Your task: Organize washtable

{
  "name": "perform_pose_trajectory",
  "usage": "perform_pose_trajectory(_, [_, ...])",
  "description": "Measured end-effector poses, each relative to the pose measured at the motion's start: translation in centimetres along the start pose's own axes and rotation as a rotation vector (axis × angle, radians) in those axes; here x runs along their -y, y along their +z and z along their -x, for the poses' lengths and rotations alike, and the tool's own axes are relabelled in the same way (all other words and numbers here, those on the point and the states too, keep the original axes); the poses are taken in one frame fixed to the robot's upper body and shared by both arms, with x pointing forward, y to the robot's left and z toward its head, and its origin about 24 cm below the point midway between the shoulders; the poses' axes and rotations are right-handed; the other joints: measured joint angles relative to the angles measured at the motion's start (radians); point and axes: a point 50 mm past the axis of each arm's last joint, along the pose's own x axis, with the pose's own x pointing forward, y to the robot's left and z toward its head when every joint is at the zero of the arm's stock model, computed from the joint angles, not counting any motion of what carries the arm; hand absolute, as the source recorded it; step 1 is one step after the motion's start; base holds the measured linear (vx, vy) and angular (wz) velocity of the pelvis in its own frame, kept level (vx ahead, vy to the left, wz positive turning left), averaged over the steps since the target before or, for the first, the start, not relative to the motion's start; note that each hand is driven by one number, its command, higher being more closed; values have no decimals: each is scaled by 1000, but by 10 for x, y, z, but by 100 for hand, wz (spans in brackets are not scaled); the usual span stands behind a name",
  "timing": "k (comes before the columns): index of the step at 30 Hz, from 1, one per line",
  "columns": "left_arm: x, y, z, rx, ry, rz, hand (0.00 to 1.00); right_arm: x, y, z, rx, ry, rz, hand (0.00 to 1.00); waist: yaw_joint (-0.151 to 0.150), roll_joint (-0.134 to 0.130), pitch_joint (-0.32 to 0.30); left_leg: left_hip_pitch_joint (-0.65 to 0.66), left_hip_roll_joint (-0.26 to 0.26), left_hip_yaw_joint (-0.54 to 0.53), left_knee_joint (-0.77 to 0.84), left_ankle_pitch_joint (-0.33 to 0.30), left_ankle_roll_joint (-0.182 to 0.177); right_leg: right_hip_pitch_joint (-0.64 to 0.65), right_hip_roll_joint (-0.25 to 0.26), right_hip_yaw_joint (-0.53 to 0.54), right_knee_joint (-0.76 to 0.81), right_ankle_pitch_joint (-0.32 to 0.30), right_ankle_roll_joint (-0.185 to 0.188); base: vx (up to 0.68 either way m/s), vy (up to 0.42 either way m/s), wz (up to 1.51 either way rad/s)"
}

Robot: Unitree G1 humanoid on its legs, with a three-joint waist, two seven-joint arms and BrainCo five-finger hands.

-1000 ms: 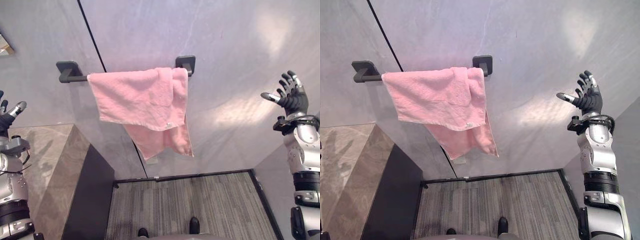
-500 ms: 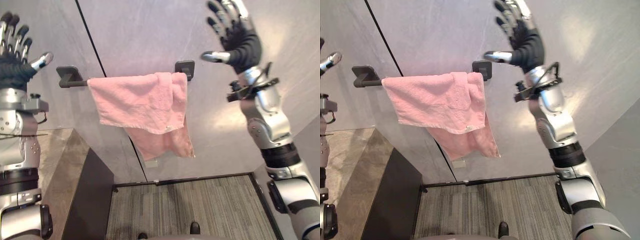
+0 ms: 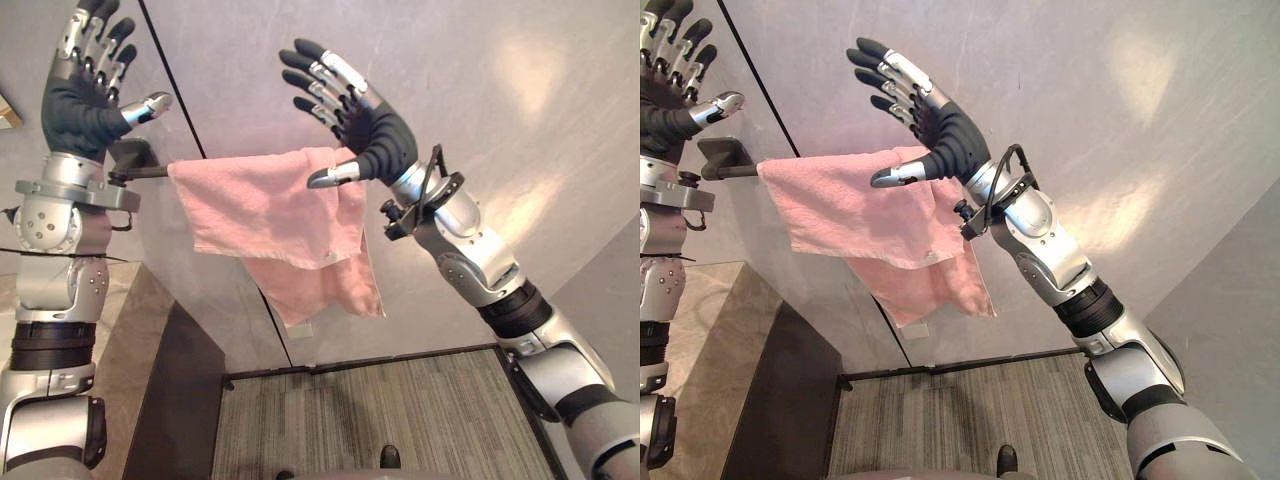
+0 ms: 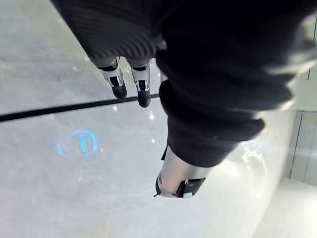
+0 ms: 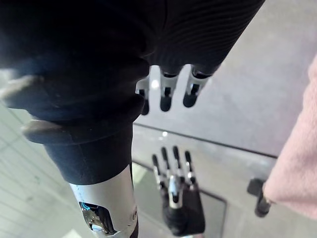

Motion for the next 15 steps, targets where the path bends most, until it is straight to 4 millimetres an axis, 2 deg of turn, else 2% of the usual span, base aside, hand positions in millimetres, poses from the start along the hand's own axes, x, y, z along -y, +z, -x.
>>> perform_pose_trajectory(2, [5,5,-1,23,-22,12,0,-5,-3,-1,-7,25,-22,0,0,4,-3,0,1,0,0,0,0,0,1,-1,0,0,0,0,0,0])
perform_pose_trajectory(4, [20,8,0,38,-99,48,0,-12,-8,-1,-27,63,-31,0,0,3,-4,0,4,0,0,0,0,1,3,-2,0,-2,3,0,0,0])
perform_pose_trajectory(11, [39,-12,17,-56,-202,172,0,-25,-14,-5,-51,128,-93,0,-1,1,-10,4,13,4,0,1,-2,2,4,-8,0,-4,2,0,1,-1])
perform_pose_trajectory(15, [48,-9,22,-54,-239,259,0,-32,-15,-9,-57,165,-100,0,-2,1,-11,4,14,4,0,1,-3,2,5,-9,0,-5,2,0,0,0])
